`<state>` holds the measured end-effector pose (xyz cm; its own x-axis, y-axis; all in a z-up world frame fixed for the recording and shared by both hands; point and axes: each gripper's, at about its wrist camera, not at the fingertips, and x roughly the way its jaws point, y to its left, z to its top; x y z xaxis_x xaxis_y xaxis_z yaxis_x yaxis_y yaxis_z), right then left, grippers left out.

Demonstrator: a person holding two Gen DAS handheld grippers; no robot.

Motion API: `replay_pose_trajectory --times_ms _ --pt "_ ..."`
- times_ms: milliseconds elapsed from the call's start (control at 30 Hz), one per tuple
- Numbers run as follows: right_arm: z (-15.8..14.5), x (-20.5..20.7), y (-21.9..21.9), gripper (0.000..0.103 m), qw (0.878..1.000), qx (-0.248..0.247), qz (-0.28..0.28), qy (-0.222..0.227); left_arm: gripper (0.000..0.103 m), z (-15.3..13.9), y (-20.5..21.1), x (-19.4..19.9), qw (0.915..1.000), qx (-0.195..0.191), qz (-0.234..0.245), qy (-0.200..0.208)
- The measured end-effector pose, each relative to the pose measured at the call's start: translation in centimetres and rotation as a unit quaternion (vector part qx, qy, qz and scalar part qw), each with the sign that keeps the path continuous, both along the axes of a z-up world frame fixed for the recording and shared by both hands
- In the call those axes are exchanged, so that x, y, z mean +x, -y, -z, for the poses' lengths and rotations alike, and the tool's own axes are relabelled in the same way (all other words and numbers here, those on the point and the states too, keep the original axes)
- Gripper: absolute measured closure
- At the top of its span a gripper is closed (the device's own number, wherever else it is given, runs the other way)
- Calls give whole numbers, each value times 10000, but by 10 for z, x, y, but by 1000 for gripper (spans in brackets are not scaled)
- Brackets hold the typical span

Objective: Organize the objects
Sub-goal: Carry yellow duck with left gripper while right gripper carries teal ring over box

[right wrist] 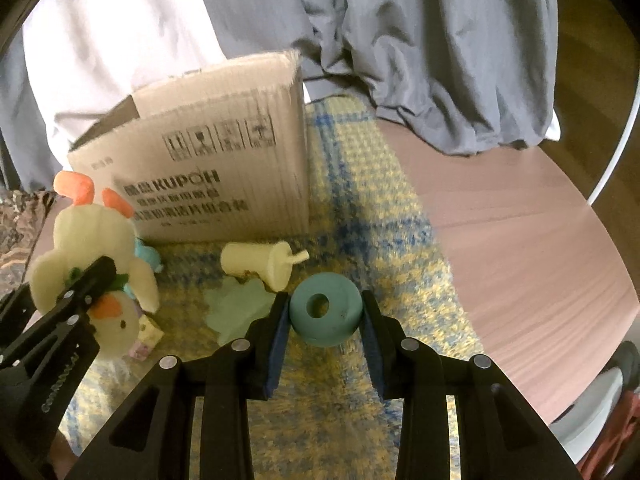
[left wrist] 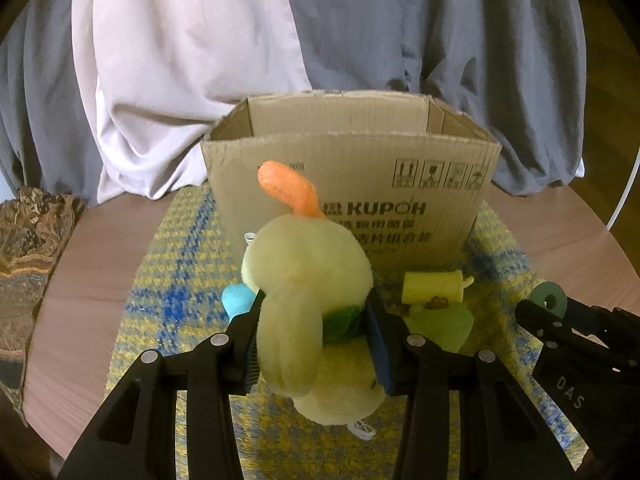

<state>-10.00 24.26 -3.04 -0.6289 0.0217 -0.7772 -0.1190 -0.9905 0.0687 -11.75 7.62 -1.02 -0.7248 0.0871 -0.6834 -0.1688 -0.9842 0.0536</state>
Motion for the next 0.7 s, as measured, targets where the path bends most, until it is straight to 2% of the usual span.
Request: replay_pose_trajectory --times_ms 700 --pt "-74 -2 12 68 9974 248 -143 -657 59 -64 6 -3 9983 192 33 -553"
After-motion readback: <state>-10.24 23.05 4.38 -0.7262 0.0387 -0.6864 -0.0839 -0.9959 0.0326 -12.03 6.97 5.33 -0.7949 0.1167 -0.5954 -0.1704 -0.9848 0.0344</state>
